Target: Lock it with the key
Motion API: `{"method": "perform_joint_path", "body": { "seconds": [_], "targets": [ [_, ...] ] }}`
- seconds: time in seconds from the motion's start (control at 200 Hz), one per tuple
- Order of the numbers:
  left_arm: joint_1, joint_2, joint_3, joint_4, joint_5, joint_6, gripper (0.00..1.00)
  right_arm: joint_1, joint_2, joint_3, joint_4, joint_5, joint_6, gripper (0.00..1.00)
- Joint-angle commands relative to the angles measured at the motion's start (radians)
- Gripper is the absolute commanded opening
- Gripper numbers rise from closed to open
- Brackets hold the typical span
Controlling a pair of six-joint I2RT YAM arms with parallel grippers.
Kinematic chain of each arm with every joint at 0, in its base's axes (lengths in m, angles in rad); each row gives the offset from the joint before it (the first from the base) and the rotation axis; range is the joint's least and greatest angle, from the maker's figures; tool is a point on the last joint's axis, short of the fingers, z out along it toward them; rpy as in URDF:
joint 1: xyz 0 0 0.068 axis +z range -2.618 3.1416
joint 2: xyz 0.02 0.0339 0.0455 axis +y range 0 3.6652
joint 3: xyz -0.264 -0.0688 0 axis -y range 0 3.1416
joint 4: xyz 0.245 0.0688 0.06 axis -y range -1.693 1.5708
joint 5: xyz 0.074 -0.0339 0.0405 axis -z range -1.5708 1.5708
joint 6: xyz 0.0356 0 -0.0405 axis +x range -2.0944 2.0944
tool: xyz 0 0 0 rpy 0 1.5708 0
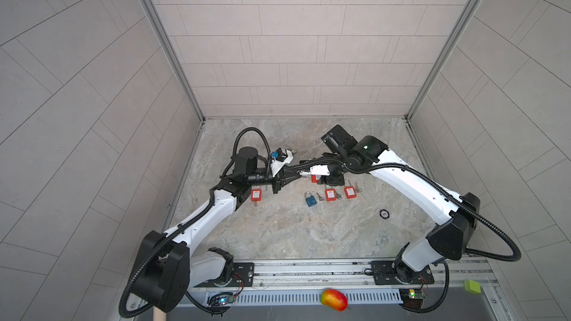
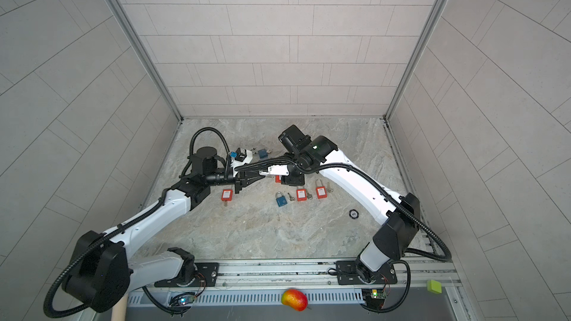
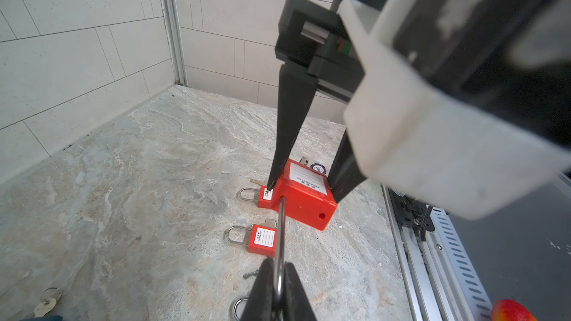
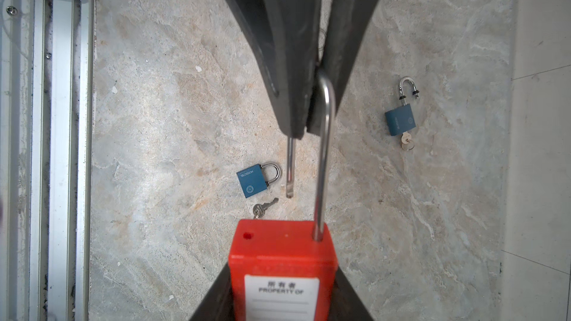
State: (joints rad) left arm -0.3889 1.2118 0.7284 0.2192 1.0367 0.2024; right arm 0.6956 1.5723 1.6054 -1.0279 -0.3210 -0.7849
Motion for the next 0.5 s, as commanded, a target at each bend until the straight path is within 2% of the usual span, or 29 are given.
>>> {"method": "perform_joint_path", "body": {
  "seconds": [0.0,0.11,0.215,0.305,0.4,0.495],
  "targets": [
    [-0.013,0.001,0.027,-0.001,0.042,0.015,0.02,0.002,-0.042,0.005,0.019,-0.01,-0.027,0.26],
    [-0.029,0.005,0.029,0.021,0.047,-0.002,0.0,0.005,-0.05,-0.011,0.032,-0.007,-0.035,0.39],
    [-0.049,0.009,0.015,0.091,0.038,-0.045,0.0,0.005,-0.062,-0.018,0.034,0.008,-0.031,0.6],
    [-0.057,0.008,-0.009,0.178,0.025,-0.095,0.0,0.003,-0.078,-0.023,0.025,0.033,-0.016,0.69],
    [-0.068,0.007,-0.025,0.244,0.012,-0.12,0.0,-0.003,-0.099,-0.033,0.003,0.048,-0.011,0.72],
    [-0.082,0.003,-0.028,0.249,0.01,-0.111,0.0,-0.029,-0.108,-0.034,-0.036,0.023,-0.014,0.67]
  ]
}}
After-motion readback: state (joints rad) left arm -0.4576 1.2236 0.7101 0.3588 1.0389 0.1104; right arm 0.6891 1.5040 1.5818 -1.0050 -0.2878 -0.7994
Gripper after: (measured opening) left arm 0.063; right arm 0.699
